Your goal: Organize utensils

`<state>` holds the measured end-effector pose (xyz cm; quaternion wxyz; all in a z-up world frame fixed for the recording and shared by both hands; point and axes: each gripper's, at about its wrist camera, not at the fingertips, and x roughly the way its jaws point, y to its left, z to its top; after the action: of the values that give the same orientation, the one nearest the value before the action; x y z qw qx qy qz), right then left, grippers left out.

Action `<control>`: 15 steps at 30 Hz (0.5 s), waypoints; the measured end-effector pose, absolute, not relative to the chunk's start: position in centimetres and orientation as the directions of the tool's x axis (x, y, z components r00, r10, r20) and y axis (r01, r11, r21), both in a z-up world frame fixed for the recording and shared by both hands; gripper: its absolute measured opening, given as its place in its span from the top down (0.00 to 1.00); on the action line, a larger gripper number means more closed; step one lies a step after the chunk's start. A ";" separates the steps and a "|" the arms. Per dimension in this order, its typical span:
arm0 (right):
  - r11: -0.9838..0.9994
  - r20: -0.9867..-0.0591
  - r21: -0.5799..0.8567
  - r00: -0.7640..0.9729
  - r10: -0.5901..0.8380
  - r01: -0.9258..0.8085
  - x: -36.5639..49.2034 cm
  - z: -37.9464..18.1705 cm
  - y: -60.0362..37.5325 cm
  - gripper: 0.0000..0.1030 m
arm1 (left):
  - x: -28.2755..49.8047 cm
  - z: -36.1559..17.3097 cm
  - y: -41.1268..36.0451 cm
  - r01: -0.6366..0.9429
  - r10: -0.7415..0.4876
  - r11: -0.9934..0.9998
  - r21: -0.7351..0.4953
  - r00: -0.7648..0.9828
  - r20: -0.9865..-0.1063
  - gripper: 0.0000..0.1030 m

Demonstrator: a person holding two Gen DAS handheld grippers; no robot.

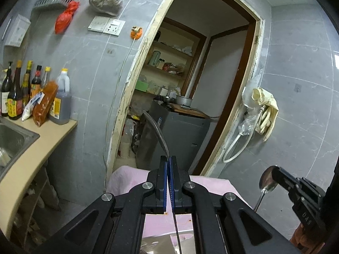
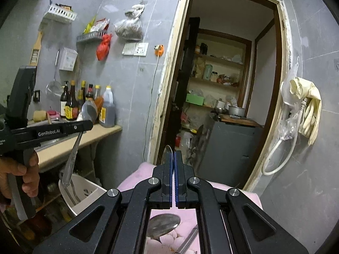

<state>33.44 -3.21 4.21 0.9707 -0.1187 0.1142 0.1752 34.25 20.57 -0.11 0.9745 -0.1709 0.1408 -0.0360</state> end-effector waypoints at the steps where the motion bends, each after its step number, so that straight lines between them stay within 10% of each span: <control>1: 0.911 -0.262 -0.195 0.914 0.308 -0.363 33.4 3.9 -3.1 0.98 | 34.2 -0.4 20.6 0.018 -0.113 0.940 -0.341 0.959 -0.260 0.97; 15: 0.907 -0.272 -0.224 0.916 0.293 -0.357 33.1 1.0 -1.9 0.98 | 32.7 -3.0 18.1 -0.040 -0.007 0.973 -0.229 0.980 -0.201 0.97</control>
<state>33.10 -1.92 0.99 0.9694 -0.1356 0.1171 0.1677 32.70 18.08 -2.98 0.9880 -0.1170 0.1006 0.0083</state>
